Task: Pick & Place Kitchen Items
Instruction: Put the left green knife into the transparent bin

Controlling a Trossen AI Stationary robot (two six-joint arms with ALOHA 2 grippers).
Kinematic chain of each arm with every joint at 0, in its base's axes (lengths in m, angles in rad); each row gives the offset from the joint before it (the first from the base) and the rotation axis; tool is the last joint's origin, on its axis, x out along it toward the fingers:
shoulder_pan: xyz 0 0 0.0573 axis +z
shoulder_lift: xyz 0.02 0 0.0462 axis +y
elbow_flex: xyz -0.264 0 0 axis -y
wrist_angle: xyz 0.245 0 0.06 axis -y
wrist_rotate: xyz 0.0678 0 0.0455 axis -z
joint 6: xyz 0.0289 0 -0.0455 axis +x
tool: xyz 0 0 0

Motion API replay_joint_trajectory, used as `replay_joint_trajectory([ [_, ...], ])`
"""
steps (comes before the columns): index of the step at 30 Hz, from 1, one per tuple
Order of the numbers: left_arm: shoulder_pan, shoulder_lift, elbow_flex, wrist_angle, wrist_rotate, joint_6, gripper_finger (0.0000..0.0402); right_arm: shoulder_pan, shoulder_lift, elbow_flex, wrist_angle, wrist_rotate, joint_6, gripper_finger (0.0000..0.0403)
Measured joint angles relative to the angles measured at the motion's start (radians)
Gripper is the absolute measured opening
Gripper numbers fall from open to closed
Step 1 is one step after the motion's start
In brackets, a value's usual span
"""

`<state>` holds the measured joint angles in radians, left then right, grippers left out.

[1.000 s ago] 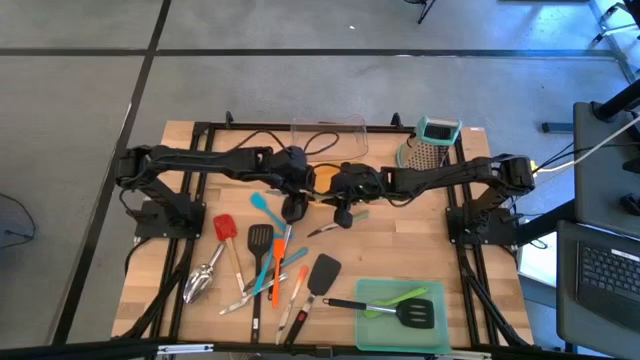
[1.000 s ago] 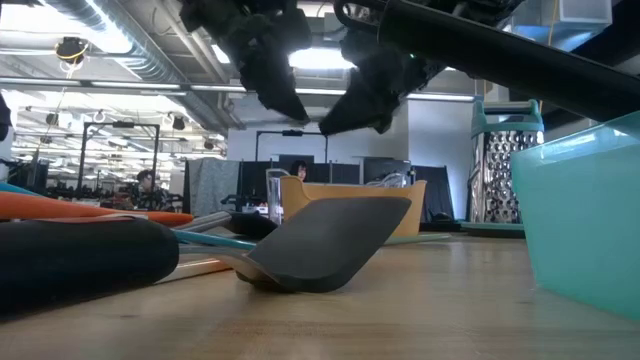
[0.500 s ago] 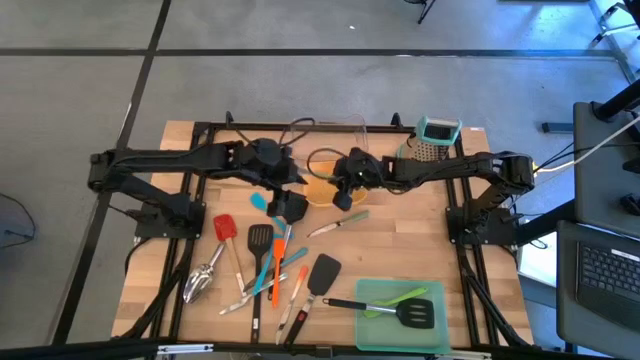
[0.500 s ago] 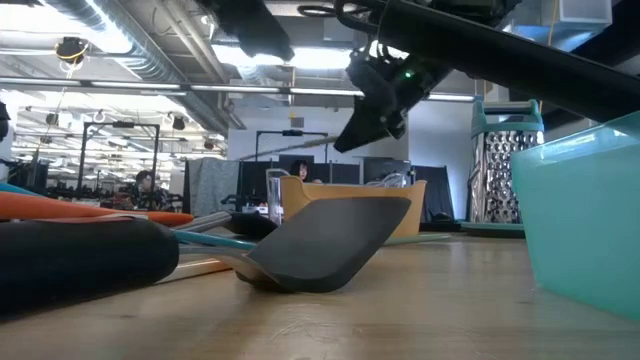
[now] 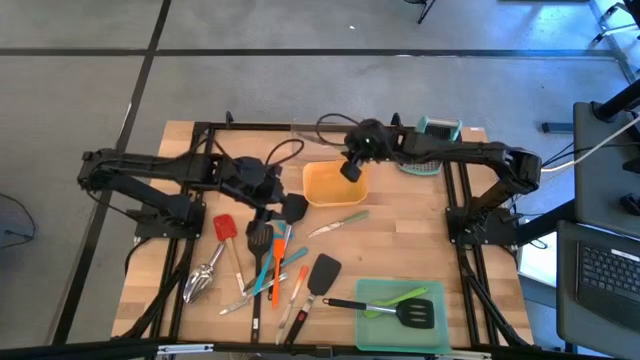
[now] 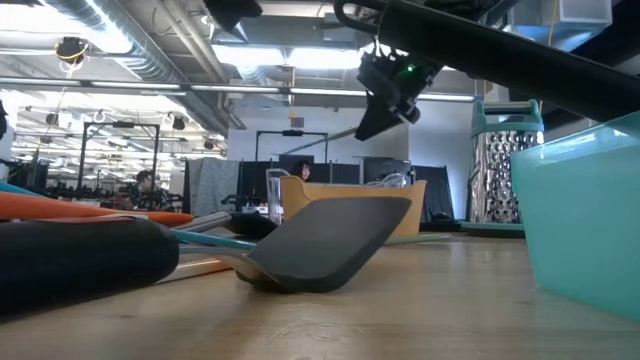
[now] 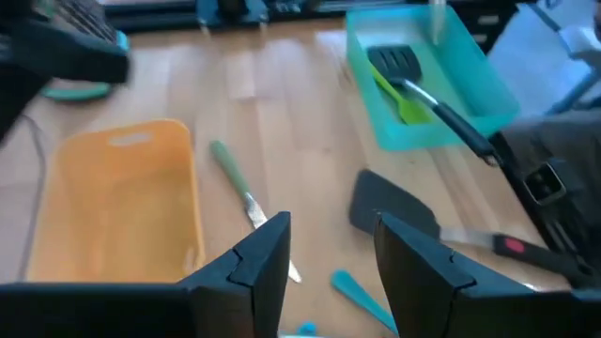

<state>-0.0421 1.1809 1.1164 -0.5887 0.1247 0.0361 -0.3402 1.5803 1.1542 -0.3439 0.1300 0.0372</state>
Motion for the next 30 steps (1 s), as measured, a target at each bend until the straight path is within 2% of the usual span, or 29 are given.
replay_joint_trajectory([
  [6,-0.055,0.000,0.000,0.003,-0.028,-0.016,0.0152,-0.066,0.025,0.000,-0.015,-0.061,0.000,0.0069],
  [14,-0.077,0.000,0.000,0.020,-0.055,-0.021,0.0148,-0.139,0.132,0.000,0.060,-0.170,-0.019,0.0069],
  [24,-0.077,0.000,0.000,0.025,-0.062,-0.034,0.0147,-0.158,0.240,0.101,0.049,-0.120,-0.019,0.0069],
  [30,-0.077,0.001,0.000,0.024,-0.062,-0.034,0.0147,-0.158,0.294,0.169,-0.070,-0.090,-0.019,0.0069],
])
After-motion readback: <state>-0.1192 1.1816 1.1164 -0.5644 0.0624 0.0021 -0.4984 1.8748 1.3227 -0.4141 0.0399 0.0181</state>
